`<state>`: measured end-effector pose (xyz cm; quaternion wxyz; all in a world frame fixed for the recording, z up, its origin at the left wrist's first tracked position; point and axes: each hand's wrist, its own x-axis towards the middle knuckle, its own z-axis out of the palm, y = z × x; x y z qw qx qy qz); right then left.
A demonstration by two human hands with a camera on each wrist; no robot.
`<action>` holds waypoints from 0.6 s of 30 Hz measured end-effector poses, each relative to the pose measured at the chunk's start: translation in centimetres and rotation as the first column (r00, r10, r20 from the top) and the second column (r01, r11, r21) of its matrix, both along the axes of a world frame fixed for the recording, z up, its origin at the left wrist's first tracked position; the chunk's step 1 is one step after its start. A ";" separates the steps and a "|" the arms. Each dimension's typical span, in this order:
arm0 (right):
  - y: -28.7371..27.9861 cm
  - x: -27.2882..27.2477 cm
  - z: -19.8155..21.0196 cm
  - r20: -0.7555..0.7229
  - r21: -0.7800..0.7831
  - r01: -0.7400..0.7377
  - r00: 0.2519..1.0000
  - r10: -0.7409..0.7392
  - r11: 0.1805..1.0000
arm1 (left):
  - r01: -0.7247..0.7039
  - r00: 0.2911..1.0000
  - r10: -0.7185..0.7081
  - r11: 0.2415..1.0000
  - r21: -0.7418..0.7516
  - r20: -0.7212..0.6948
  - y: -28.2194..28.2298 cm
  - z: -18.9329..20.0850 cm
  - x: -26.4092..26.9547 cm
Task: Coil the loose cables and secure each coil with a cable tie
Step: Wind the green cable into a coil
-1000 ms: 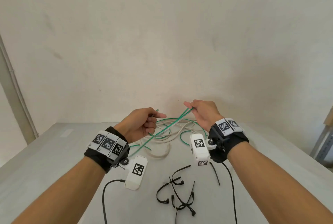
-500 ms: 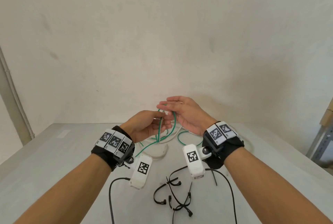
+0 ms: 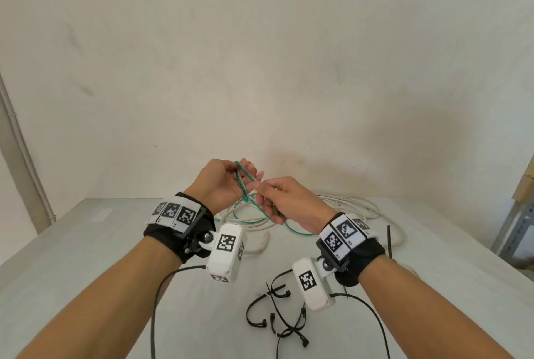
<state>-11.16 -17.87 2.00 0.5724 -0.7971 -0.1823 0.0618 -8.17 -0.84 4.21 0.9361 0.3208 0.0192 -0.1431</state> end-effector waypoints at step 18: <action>-6.0 1.8 -3.3 0.185 -0.784 0.186 0.981 -0.062 0.593 | -0.202 0.975 0.178 0.957 0.209 0.131 4.3 2.4 2.8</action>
